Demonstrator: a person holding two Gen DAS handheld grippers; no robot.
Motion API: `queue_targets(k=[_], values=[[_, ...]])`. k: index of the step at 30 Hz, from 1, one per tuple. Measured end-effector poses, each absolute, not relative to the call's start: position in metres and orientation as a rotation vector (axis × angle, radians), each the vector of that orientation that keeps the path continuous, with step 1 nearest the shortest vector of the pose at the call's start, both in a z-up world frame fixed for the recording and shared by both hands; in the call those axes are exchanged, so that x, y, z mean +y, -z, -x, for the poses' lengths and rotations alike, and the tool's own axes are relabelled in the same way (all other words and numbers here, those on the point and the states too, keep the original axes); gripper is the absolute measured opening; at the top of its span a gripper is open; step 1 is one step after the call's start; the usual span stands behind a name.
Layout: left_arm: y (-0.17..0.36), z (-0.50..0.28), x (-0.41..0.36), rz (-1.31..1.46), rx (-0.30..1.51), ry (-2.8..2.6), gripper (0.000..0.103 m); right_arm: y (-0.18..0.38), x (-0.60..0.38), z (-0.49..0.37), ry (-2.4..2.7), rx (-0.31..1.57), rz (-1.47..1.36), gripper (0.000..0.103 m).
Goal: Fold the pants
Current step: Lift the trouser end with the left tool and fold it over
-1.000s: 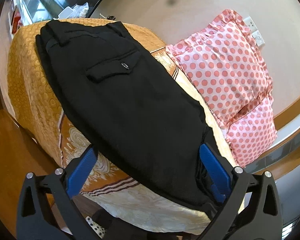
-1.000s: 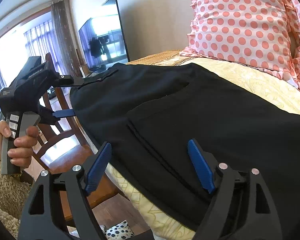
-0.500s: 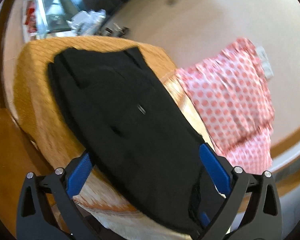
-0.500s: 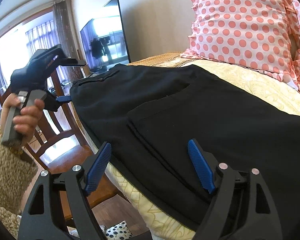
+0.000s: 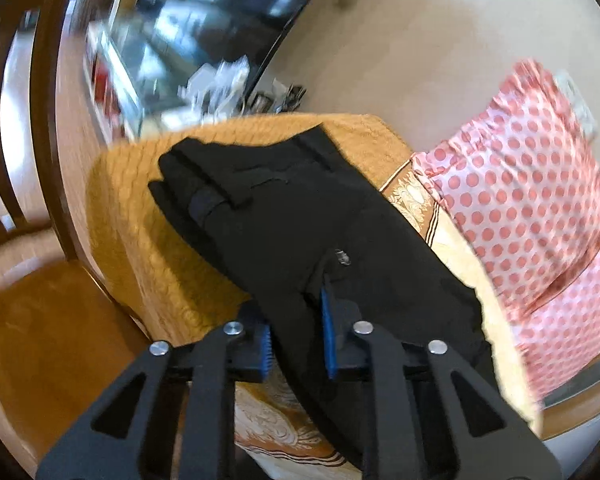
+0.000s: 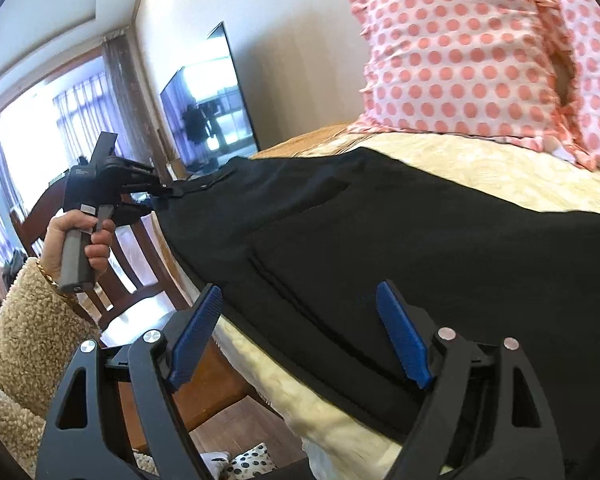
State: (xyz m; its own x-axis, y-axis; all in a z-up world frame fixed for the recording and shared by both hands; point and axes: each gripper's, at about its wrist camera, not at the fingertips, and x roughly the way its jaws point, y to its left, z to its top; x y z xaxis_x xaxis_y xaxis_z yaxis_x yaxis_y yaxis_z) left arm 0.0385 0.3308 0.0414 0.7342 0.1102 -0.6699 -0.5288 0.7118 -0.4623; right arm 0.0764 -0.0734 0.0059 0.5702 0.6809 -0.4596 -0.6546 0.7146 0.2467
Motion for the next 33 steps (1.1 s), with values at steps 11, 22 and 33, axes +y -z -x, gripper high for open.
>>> queue_targets(k=[11, 22, 33], values=[[-0.145, -0.083, 0.097, 0.054, 0.519, -0.055, 0.014, -0.024, -0.208, -0.045, -0.489, 0.400, -0.210, 0.083], [-0.022, -0.019, -0.099, -0.367, 0.718, 0.552, 0.013, -0.008, -0.310, -0.036, -0.206, 0.405, -0.401, 0.084], [-0.040, 0.002, -0.086, -0.316, 0.712, 0.578, 0.011, -0.009, -0.319, -0.040, -0.201, 0.396, -0.474, 0.084]])
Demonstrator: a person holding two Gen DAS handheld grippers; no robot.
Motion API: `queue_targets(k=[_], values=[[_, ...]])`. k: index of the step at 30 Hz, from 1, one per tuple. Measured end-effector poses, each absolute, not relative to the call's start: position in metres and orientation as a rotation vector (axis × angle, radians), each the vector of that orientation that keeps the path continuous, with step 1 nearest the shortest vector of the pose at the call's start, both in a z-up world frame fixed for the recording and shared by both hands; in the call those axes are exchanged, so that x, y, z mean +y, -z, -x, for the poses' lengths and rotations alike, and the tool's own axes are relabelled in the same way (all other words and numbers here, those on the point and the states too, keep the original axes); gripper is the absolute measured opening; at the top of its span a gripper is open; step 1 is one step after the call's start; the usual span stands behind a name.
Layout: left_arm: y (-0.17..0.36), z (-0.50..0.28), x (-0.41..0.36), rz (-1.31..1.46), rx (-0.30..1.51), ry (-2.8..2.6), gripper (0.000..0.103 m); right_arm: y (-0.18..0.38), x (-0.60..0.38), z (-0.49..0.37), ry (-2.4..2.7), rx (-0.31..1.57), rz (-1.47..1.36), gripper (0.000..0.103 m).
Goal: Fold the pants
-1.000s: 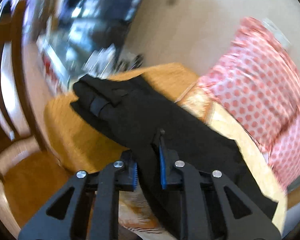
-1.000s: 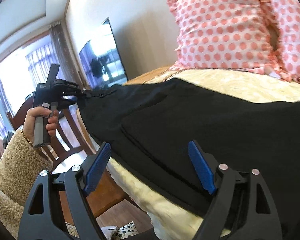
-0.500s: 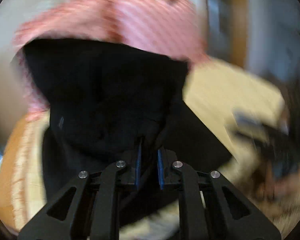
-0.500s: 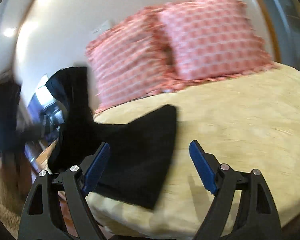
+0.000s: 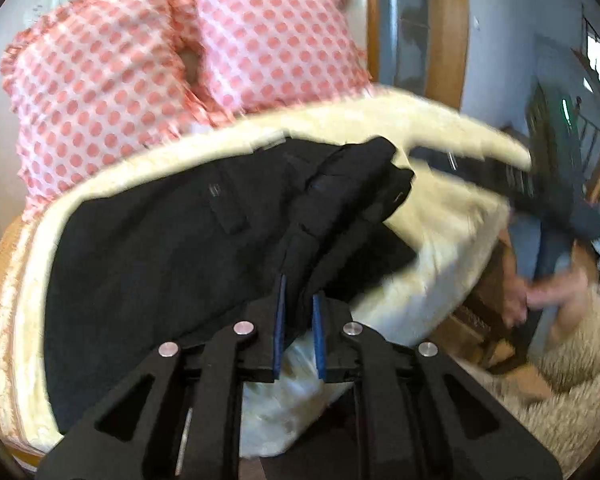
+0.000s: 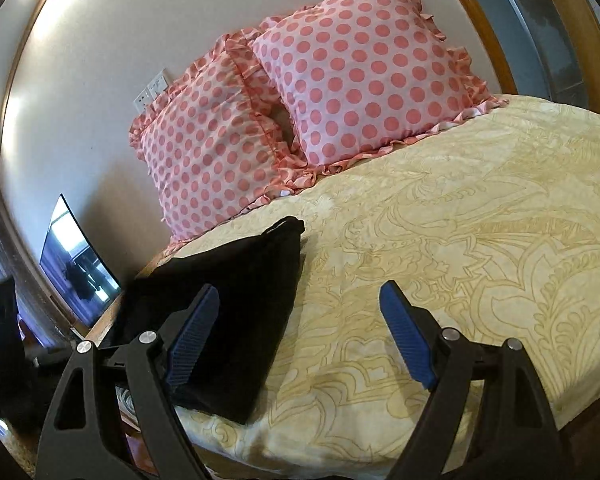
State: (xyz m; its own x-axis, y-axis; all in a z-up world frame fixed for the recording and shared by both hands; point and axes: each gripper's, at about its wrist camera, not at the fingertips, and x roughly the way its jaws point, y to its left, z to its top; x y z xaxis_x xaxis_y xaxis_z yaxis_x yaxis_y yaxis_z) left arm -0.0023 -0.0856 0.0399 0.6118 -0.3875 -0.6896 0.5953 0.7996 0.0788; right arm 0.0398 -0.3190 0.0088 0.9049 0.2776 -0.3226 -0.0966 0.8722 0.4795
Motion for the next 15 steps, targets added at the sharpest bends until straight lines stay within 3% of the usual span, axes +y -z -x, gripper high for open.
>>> queue_targets(k=[3, 4, 6, 7, 8, 11, 15], values=[[-0.027, 0.010, -0.082, -0.336, 0.690, 0.584, 0.013, -0.013, -0.310, -0.044, -0.225, 0.394, -0.463, 0.085], [-0.029, 0.011, -0.080, -0.329, 0.687, 0.598, 0.018, -0.016, -0.305, -0.045, -0.237, 0.391, -0.449, 0.085], [-0.036, 0.016, -0.066, -0.248, 0.704, 0.688, 0.043, -0.022, -0.294, -0.045, -0.275, 0.380, -0.414, 0.085], [-0.042, 0.020, -0.058, -0.203, 0.700, 0.729, 0.067, -0.027, -0.286, -0.046, -0.315, 0.371, -0.387, 0.085], [-0.048, 0.025, -0.050, -0.163, 0.675, 0.754, 0.083, -0.030, -0.281, -0.046, -0.335, 0.366, -0.372, 0.084], [-0.077, 0.028, -0.016, -0.064, 0.547, 0.700, 0.101, -0.040, -0.252, -0.052, -0.435, 0.366, -0.307, 0.090], [-0.082, -0.004, 0.009, -0.033, 0.540, 0.437, 0.101, -0.039, -0.229, -0.068, -0.508, 0.420, -0.304, 0.091]])
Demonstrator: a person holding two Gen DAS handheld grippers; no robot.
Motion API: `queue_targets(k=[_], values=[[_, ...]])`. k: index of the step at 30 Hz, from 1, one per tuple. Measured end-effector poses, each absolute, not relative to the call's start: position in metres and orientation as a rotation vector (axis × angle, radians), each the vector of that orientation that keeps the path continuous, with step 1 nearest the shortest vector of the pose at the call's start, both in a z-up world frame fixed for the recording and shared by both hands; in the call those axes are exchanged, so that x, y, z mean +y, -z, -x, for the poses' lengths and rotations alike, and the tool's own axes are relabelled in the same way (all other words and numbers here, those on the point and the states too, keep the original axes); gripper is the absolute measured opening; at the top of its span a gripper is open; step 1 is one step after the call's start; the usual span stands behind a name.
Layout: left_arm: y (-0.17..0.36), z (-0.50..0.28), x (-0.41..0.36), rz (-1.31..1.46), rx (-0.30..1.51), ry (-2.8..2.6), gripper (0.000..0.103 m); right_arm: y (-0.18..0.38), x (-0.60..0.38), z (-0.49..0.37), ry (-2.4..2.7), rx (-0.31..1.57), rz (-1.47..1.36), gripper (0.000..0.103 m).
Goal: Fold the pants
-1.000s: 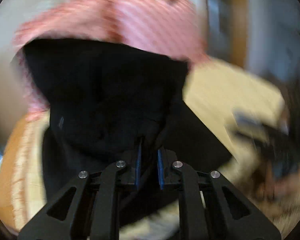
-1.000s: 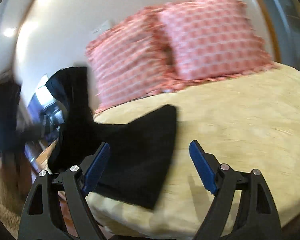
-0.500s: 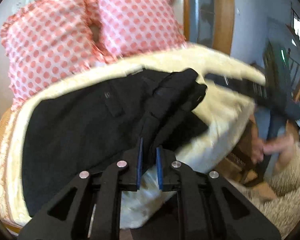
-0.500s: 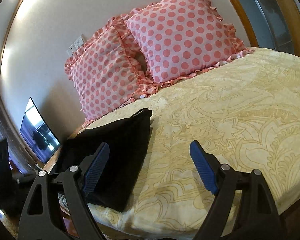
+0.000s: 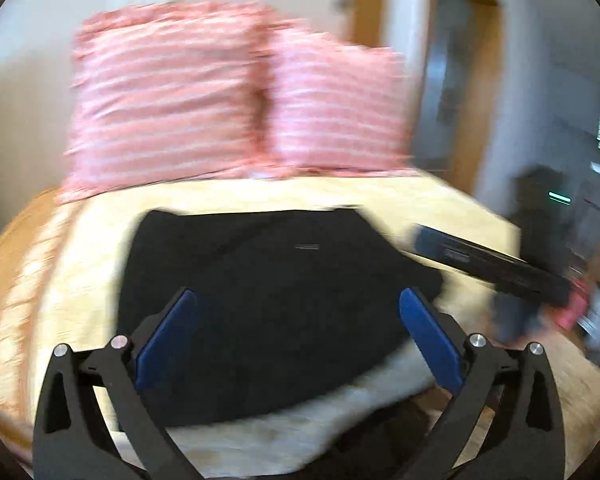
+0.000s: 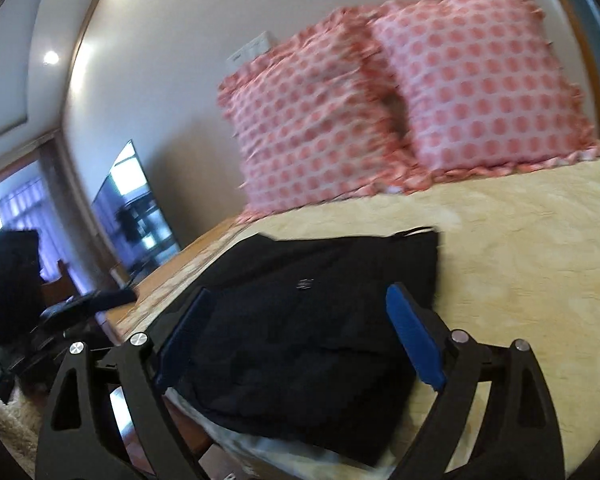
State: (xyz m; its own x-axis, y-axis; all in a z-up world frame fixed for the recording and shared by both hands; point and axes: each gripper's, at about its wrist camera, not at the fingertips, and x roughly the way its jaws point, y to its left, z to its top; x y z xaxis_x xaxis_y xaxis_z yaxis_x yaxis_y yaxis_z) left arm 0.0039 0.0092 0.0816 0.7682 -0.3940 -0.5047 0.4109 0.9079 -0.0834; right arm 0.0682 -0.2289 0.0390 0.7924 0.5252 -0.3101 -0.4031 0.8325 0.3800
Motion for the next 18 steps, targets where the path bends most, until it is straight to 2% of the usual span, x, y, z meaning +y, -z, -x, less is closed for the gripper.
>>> queue_targets(k=[5, 7, 11, 16, 18], values=[[-0.046, -0.052, 0.031, 0.044, 0.715, 0.275, 0.101, -0.012, -0.215, -0.091, -0.457, 0.620, -0.282, 0.091], [-0.028, -0.056, 0.038, 0.083, 0.774, 0.286, 0.101, -0.005, -0.213, -0.084, -0.459, 0.623, -0.253, 0.091], [-0.019, -0.039, 0.035, 0.021, 0.719, 0.300, 0.101, -0.007, -0.208, -0.076, -0.461, 0.670, -0.172, 0.091], [-0.016, -0.036, 0.040, 0.041, 0.691, 0.319, 0.101, -0.037, -0.267, -0.104, -0.431, 0.606, -0.439, 0.091], [-0.016, -0.039, 0.042, 0.054, 0.684, 0.333, 0.101, -0.037, -0.286, -0.128, -0.422, 0.634, -0.537, 0.091]])
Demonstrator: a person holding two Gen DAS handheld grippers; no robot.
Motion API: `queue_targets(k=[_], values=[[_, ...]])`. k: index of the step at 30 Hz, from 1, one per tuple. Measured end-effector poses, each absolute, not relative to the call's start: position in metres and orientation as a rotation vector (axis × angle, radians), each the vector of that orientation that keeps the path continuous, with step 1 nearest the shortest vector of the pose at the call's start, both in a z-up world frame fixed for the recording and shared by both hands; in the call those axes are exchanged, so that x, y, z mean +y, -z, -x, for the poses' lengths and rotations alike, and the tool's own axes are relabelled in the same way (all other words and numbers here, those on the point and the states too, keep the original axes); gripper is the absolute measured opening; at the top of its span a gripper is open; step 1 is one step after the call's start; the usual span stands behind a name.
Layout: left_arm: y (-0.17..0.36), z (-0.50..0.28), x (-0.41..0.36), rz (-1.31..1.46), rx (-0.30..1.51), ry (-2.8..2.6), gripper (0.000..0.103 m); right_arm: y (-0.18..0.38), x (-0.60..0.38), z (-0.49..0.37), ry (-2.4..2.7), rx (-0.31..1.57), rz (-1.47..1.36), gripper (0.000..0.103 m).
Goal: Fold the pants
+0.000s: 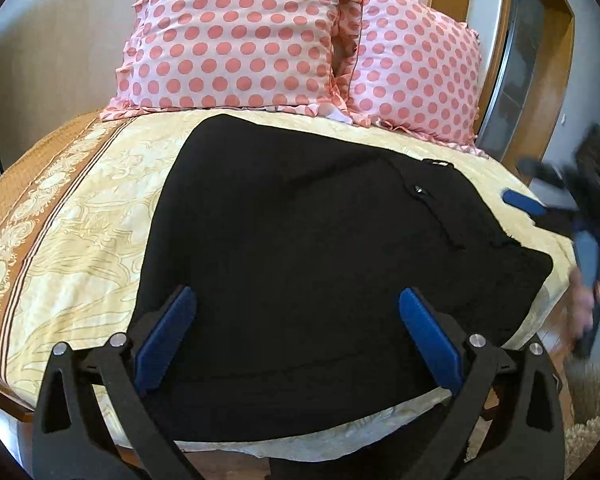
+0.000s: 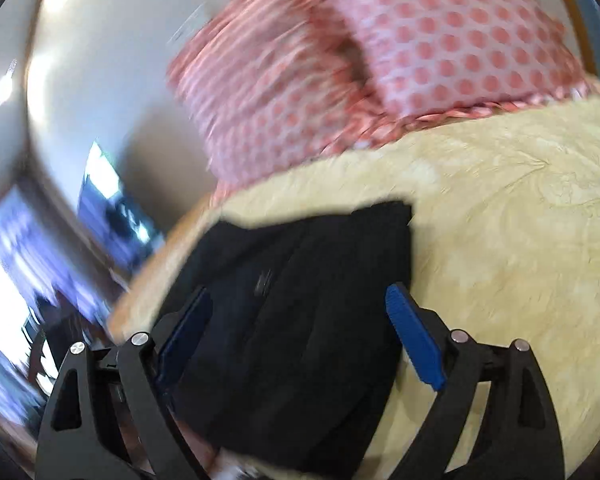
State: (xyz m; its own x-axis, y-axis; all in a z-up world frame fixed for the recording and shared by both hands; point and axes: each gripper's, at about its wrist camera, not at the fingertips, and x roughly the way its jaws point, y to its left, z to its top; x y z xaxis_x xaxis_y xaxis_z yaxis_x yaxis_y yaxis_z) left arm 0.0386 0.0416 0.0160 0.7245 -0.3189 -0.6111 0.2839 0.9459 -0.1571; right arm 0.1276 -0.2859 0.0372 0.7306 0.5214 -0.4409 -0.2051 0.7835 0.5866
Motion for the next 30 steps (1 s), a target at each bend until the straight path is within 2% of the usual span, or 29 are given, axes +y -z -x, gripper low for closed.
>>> queue_targets(k=[6, 8, 15, 17, 18, 20, 22, 26, 30], values=[[-0.016, -0.038, 0.040, 0.048, 0.676, 0.348, 0.101, -0.015, -0.300, -0.190, -0.365, 0.802, -0.633, 0.080], [-0.015, -0.038, 0.040, 0.047, 0.674, 0.352, 0.101, -0.005, -0.301, -0.202, -0.356, 0.841, -0.663, 0.074], [-0.014, -0.037, 0.041, 0.045, 0.666, 0.361, 0.101, 0.002, -0.295, -0.214, -0.379, 0.866, -0.660, 0.067], [-0.014, -0.037, 0.040, 0.047, 0.666, 0.361, 0.101, 0.005, -0.293, -0.218, -0.385, 0.875, -0.647, 0.049], [-0.014, -0.037, 0.040, 0.048, 0.665, 0.362, 0.101, 0.006, -0.293, -0.218, -0.390, 0.870, -0.640, 0.045], [-0.014, -0.037, 0.041, 0.049, 0.665, 0.363, 0.101, 0.003, -0.291, -0.213, -0.415, 0.832, -0.625, 0.026], [-0.014, -0.037, 0.041, 0.047, 0.665, 0.362, 0.101, -0.009, -0.285, -0.204, -0.432, 0.776, -0.554, 0.022], [-0.014, -0.037, 0.039, 0.042, 0.663, 0.356, 0.101, -0.038, -0.255, -0.176, -0.496, 0.643, -0.309, 0.020], [-0.021, -0.038, 0.042, 0.059, 0.677, 0.373, 0.101, -0.028, -0.261, -0.194, -0.413, 0.731, -0.339, 0.021]])
